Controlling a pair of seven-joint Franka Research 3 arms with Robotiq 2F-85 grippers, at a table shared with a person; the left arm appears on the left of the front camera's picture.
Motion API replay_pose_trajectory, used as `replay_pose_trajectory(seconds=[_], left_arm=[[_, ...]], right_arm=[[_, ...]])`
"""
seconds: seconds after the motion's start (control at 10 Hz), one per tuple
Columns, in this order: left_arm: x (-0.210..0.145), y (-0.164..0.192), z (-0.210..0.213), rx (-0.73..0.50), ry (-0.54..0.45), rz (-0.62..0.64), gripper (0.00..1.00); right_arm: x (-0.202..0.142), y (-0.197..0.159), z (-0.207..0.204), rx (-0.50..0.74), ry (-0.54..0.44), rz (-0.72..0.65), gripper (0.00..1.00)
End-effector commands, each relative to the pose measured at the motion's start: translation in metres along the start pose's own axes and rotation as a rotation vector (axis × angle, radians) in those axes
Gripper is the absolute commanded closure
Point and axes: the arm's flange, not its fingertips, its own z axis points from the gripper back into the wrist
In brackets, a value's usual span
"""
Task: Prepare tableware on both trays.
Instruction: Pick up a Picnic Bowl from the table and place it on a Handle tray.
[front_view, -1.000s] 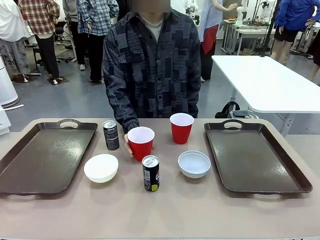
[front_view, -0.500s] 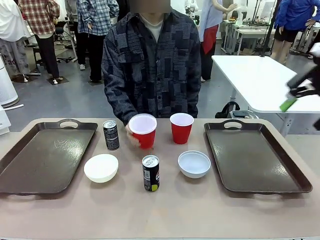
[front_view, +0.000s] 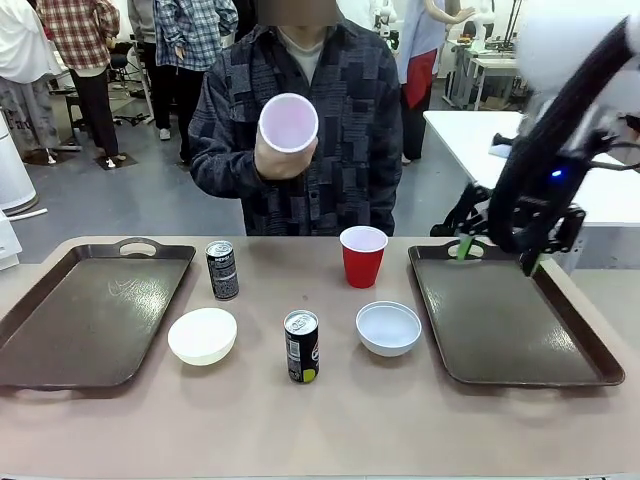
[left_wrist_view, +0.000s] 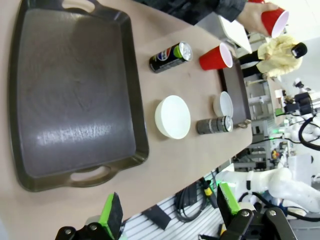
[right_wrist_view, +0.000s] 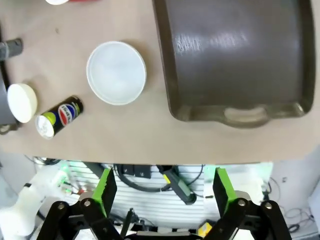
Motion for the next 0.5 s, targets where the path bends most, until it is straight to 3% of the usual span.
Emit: replay_pose_trajectory(seconds=[0.0,0.1,0.4], left_arm=[[-0.0020,0.0012,-0.0006,-0.006,-0.007,-0.004,0.00],[-0.0020,0.0012,-0.0006,-0.006,-0.007,-0.004,0.00],[-0.0020,0.0012,-0.0006,-0.006,-0.007,-0.004,0.00]], right_arm=[[0.0183,0.0102,-0.0144,-0.018,-0.005,-0.009,0.00],[0.0153,0.0090,-0.0149,0.039,0.010,0.033,0.00],[0.0093,0.0072,-0.0141,-0.004,0.005,0.010,0.00]])
